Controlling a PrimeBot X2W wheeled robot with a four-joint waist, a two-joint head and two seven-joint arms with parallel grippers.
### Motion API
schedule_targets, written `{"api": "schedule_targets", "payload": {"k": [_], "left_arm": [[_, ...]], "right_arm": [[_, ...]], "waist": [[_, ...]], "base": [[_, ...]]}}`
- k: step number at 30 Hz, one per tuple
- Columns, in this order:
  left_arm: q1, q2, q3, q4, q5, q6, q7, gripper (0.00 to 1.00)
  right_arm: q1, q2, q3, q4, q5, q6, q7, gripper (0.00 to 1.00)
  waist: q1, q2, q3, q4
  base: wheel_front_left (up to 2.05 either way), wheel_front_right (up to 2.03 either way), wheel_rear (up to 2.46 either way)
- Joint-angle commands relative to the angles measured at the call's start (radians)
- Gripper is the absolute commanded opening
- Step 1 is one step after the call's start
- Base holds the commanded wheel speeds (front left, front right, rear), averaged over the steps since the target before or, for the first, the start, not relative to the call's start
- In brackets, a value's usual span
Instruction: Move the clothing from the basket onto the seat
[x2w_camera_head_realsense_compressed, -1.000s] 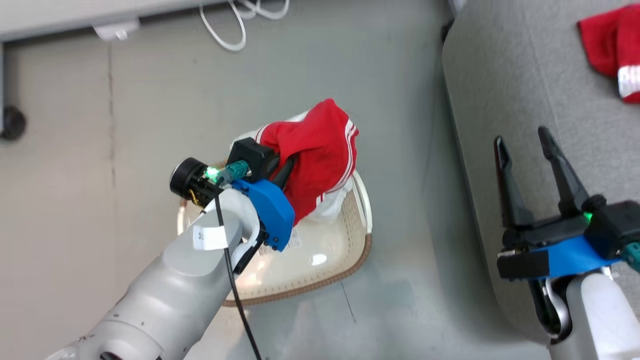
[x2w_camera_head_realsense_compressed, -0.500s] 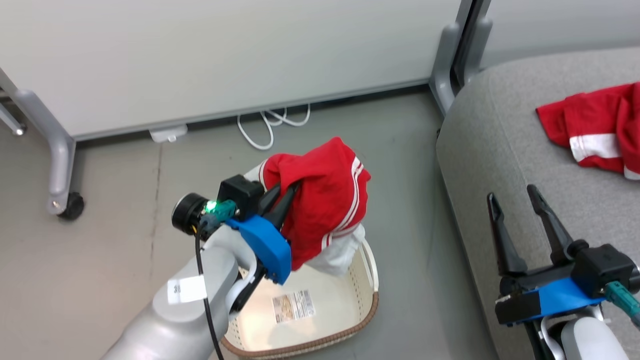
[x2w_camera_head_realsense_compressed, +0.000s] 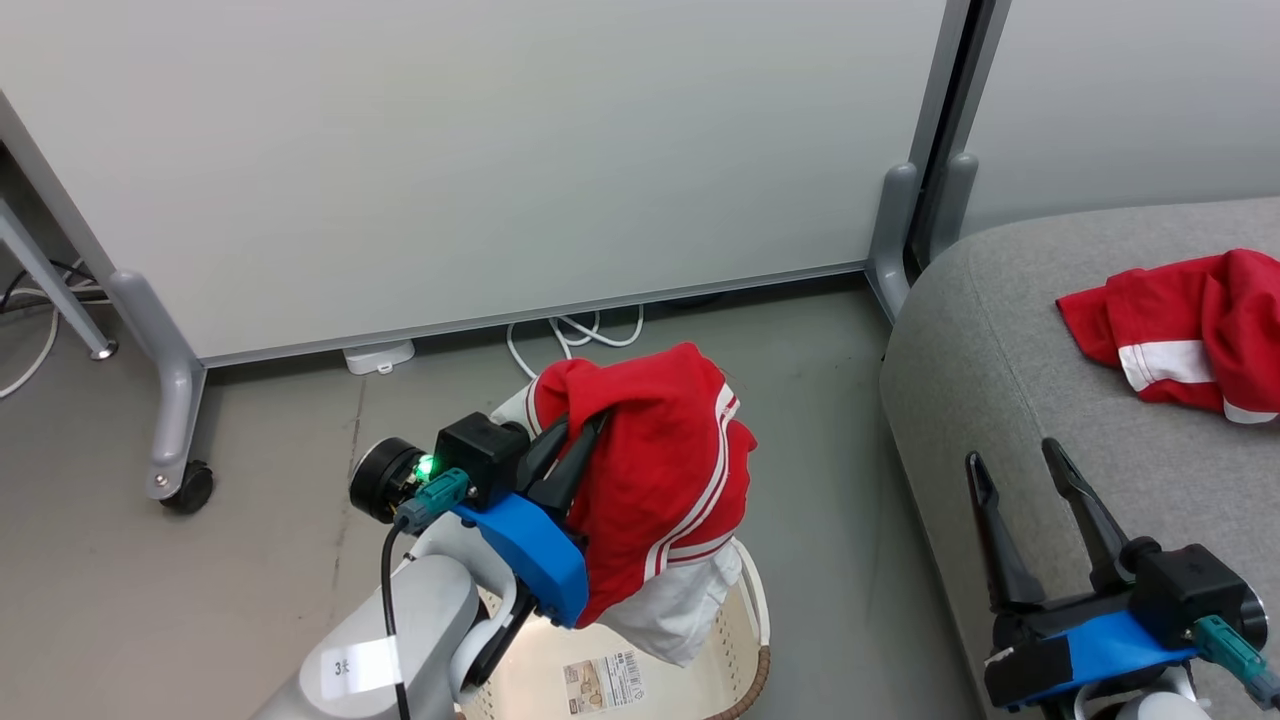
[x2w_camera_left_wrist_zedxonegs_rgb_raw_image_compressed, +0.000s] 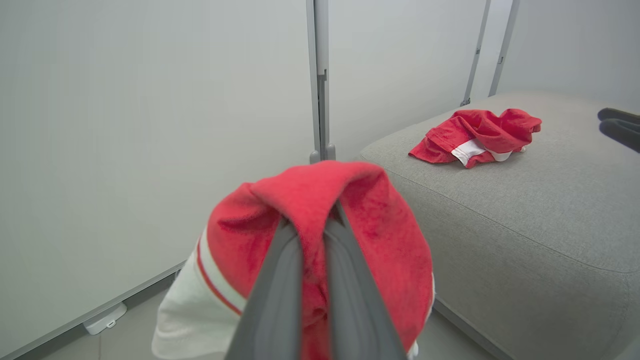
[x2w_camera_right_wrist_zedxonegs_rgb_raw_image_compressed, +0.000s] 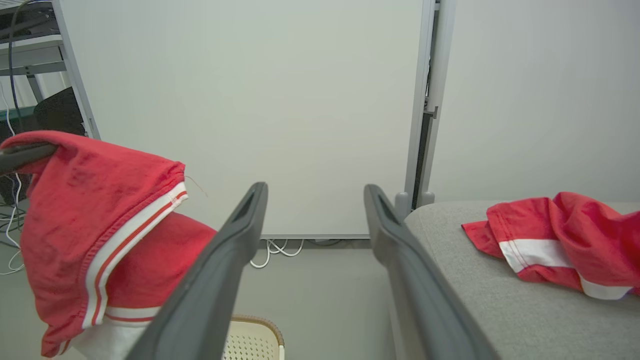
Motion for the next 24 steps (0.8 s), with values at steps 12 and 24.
{"api": "schedule_targets", "payload": {"k": [12, 24], "left_arm": [[-0.018, 0.02, 0.006, -0.063, 0.019, 0.022, 0.0, 0.0], [-0.056, 0.0, -0.016, -0.081, 0.03, 0.025, 0.009, 0.0]], "right_arm": [[-0.023, -0.005, 0.077, 0.013, 0.032, 0.0, -0.001, 1.0], [-0.122, -0.017, 0.318, 0.106, 0.087, 0.0, -0.001, 1.0]], "waist": [[0.0002, -0.0001, 0.01, 0.018], [0.0002, -0.0001, 0.047, 0.037]], "base": [[0.0, 0.0, 0.0], [0.0, 0.0, 0.0]]}}
